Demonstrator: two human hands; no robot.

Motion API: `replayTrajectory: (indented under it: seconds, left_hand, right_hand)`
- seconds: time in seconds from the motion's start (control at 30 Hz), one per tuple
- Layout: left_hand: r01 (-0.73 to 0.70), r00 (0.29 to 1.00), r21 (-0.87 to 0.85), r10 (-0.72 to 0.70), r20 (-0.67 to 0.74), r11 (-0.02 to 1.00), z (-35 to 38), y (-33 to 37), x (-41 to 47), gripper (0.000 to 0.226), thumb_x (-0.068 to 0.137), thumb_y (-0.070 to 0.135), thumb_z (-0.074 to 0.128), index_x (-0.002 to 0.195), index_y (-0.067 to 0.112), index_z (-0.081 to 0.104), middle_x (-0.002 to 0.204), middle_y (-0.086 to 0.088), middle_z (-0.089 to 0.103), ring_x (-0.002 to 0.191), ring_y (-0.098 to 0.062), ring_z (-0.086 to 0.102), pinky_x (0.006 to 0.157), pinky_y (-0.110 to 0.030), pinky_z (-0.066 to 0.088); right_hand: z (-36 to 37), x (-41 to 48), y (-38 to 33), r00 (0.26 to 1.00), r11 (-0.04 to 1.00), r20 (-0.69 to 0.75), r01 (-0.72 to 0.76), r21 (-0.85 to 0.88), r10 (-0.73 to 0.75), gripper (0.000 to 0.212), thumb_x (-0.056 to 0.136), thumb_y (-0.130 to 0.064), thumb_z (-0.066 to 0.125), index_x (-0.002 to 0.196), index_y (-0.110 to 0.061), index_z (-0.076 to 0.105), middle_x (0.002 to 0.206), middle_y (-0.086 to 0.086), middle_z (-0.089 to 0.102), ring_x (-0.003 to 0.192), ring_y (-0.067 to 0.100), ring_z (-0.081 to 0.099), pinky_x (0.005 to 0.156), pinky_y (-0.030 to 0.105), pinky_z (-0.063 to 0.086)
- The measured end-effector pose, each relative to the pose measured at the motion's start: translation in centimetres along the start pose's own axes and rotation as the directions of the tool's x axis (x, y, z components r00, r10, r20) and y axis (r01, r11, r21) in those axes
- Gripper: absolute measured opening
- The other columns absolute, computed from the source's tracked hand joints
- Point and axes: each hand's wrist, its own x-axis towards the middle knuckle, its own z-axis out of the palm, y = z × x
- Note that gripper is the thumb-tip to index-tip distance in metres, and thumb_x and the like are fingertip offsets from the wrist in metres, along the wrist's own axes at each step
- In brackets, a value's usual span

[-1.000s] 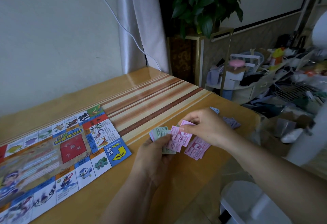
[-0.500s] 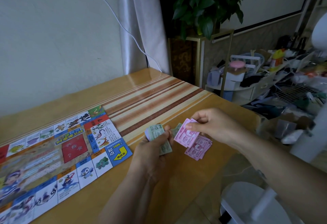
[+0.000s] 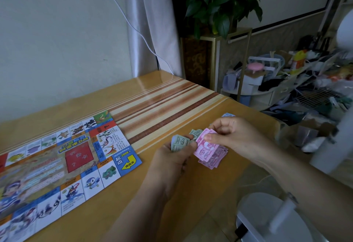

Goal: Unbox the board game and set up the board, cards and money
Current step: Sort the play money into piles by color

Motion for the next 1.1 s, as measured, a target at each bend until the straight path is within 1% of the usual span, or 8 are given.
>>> replayTrajectory:
  seconds: [0.2, 0.37, 0.47, 0.57, 0.73, 0.83, 0.93, 1.1]
  left_hand:
    - [-0.081, 0.995, 0.157, 0.089, -0.042, 0.984, 0.2, 0.2, 0.4, 0.016, 0.086, 0.02, 0.066, 0.101, 0.014, 0.066, 0.077, 0.004, 0.069, 0.052, 0.003, 0.051, 0.05, -0.014, 0.04]
    - [-0.038, 0.997, 0.097, 0.044, -0.057, 0.995, 1.0, 0.2, 0.8, 0.018, 0.084, 0.021, 0.068, 0.099, 0.013, 0.067, 0.065, 0.008, 0.063, 0.055, -0.002, 0.048, 0.052, -0.017, 0.039]
    - [0.074, 0.992, -0.183, -0.091, -0.084, 0.98, 0.6, 0.2, 1.0, 0.016, 0.086, 0.02, 0.065, 0.1, 0.012, 0.066, 0.08, -0.004, 0.06, 0.06, -0.009, 0.045, 0.053, -0.02, 0.038]
    - [0.174, 0.974, -0.56, -0.226, -0.023, 0.81, -0.3, 0.4, 1.2, 0.018, 0.09, 0.019, 0.061, 0.106, 0.012, 0.063, 0.092, -0.009, 0.064, 0.062, -0.009, 0.052, 0.05, -0.019, 0.045]
    - [0.193, 0.97, -0.749, -0.238, 0.049, 0.634, -1.3, 0.5, 1.0, 0.029, 0.097, 0.015, 0.045, 0.122, 0.021, 0.058, 0.11, -0.018, 0.062, 0.085, -0.02, 0.061, 0.071, -0.031, 0.051]
    - [0.204, 0.976, -0.71, -0.197, 0.094, 0.674, -1.3, 0.1, 0.9, 0.041, 0.097, 0.003, 0.034, 0.129, 0.021, 0.051, 0.114, -0.023, 0.063, 0.091, -0.025, 0.064, 0.074, -0.039, 0.057]
    - [0.195, 0.981, -0.631, -0.137, 0.14, 0.751, -0.9, 0.0, 0.9, 0.045, 0.096, -0.005, 0.033, 0.131, 0.02, 0.047, 0.101, -0.021, 0.07, 0.084, -0.024, 0.068, 0.07, -0.037, 0.058]
    - [0.092, 0.993, -0.384, -0.057, 0.1, 0.919, -0.3, -0.1, 0.7, 0.043, 0.089, -0.004, 0.049, 0.126, 0.018, 0.054, 0.086, -0.01, 0.073, 0.074, -0.019, 0.071, 0.068, -0.035, 0.059]
  right_hand:
    - [-0.4, -0.1, 0.0, 1.0, 1.0, -0.005, 0.017, -0.022, -0.017, 0.012, 0.084, -0.018, 0.069, 0.087, -0.029, 0.067, 0.079, -0.007, 0.074, 0.067, 0.0, 0.067, 0.056, 0.013, 0.048]
    - [-1.1, 0.1, 0.5, 0.995, 0.992, -0.077, 0.054, -0.112, -0.063, 0.004, 0.084, -0.018, 0.07, 0.087, -0.02, 0.07, 0.077, -0.006, 0.073, 0.068, 0.001, 0.068, 0.057, 0.01, 0.049]
    - [-0.9, 0.5, 1.6, 0.991, 0.986, -0.126, 0.018, -0.167, -0.039, 0.003, 0.084, -0.017, 0.07, 0.086, -0.017, 0.069, 0.08, -0.004, 0.072, 0.067, 0.002, 0.067, 0.059, 0.009, 0.049]
    - [0.0, 0.6, 3.1, 0.986, 0.957, -0.166, -0.035, -0.289, -0.014, 0.007, 0.082, -0.017, 0.072, 0.087, -0.019, 0.069, 0.084, -0.002, 0.071, 0.075, 0.007, 0.067, 0.069, 0.02, 0.054]
    - [1.2, 0.1, 4.0, 0.972, 0.802, -0.201, -0.024, -0.597, -0.12, 0.016, 0.078, -0.032, 0.075, 0.091, -0.025, 0.07, 0.079, -0.014, 0.059, 0.081, 0.008, 0.057, 0.078, 0.03, 0.045]
    - [1.1, 0.1, 2.8, 0.951, 0.724, -0.229, -0.009, -0.69, -0.206, 0.033, 0.076, -0.042, 0.075, 0.106, -0.032, 0.066, 0.092, -0.016, 0.049, 0.089, 0.003, 0.045, 0.079, 0.025, 0.029]
    - [1.5, 0.3, 0.8, 0.94, 0.863, -0.222, 0.121, -0.49, -0.258, 0.027, 0.08, -0.041, 0.07, 0.103, -0.028, 0.066, 0.085, -0.018, 0.055, 0.08, -0.004, 0.051, 0.071, 0.017, 0.042]
    - [2.3, 1.0, -1.2, 0.991, 0.943, 0.073, 0.133, -0.304, -0.116, 0.03, 0.077, -0.041, 0.074, 0.103, -0.031, 0.063, 0.088, -0.014, 0.061, 0.073, -0.011, 0.054, 0.064, 0.01, 0.041]
